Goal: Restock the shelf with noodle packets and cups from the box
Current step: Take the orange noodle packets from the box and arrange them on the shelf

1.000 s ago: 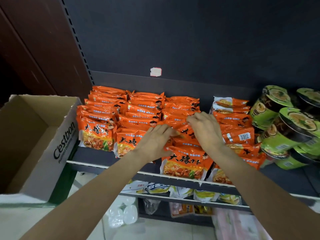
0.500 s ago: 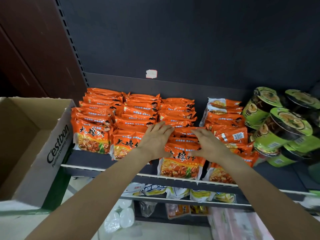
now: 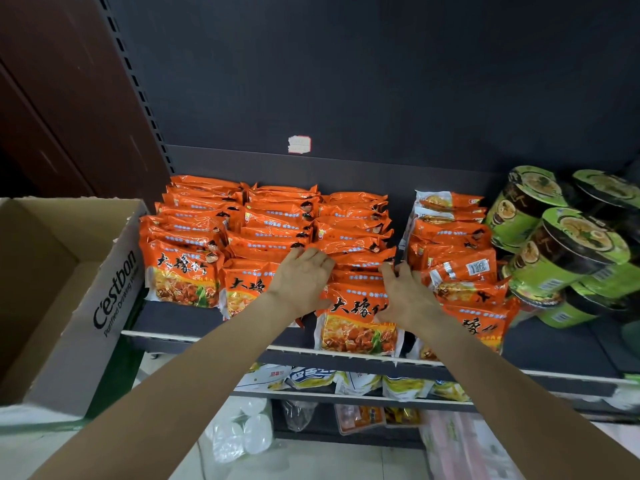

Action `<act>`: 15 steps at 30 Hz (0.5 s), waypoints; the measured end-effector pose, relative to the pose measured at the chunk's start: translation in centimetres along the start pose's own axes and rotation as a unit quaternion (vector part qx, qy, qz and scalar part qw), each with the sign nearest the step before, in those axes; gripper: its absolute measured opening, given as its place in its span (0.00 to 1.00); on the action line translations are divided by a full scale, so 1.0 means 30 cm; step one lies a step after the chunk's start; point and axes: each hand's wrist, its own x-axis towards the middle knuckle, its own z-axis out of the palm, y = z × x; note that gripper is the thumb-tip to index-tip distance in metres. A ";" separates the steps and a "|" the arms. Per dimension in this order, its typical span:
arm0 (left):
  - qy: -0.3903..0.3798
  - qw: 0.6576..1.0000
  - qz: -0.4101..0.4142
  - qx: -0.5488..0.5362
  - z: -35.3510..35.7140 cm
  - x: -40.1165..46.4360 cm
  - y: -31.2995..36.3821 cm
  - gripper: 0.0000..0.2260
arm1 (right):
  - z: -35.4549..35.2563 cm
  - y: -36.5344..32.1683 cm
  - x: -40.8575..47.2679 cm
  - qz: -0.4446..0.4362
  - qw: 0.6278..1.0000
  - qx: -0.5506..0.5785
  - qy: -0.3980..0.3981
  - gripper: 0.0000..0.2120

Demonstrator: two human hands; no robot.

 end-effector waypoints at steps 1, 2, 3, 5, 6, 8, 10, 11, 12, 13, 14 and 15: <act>0.001 1.000 0.000 -0.006 0.002 -0.003 -0.002 0.34 | 0.001 -0.002 0.002 -0.002 1.000 -0.005 0.008 0.43; 0.004 1.000 -0.001 -0.013 0.004 -0.008 -0.004 0.35 | 0.002 -0.005 0.001 -0.004 1.000 -0.009 0.021 0.42; 0.008 1.000 -0.003 -0.019 0.006 -0.012 -0.006 0.36 | 0.005 -0.007 -0.002 -0.005 0.999 -0.009 0.039 0.41; 0.017 0.999 -0.002 -0.030 0.007 -0.023 -0.009 0.38 | 0.021 -0.015 -0.013 -0.013 0.997 0.000 0.079 0.37; 0.021 0.999 -0.001 -0.032 0.009 -0.027 -0.010 0.39 | 0.032 -0.022 -0.017 -0.020 0.995 0.005 0.101 0.36; 0.016 0.999 0.005 -0.029 0.014 -0.034 -0.011 0.41 | 0.051 -0.038 -0.019 -0.031 0.990 0.012 0.139 0.32; -0.003 1.000 0.007 -0.022 0.022 -0.038 -0.010 0.45 | 0.060 -0.052 -0.009 -0.036 0.985 0.018 0.166 0.31; -0.013 1.000 0.006 -0.016 0.027 -0.037 -0.008 0.47 | 0.060 -0.057 -0.003 -0.039 0.984 0.020 0.173 0.30; -0.021 1.000 0.003 -0.007 0.032 -0.034 -0.005 0.49 | 0.059 -0.059 0.005 -0.042 0.983 0.018 0.177 0.30; -0.028 1.000 -0.002 0.002 0.037 -0.031 0.001 0.52 | 0.058 -0.060 0.011 -0.045 0.983 0.013 0.180 0.30; -0.033 0.999 -0.009 0.010 0.042 -0.027 0.008 0.53 | 0.058 -0.060 0.015 -0.047 0.983 0.007 0.180 0.30; -0.034 0.999 -0.016 0.019 0.049 -0.024 0.015 0.54 | 0.057 -0.058 0.015 -0.051 0.982 0.006 0.182 0.31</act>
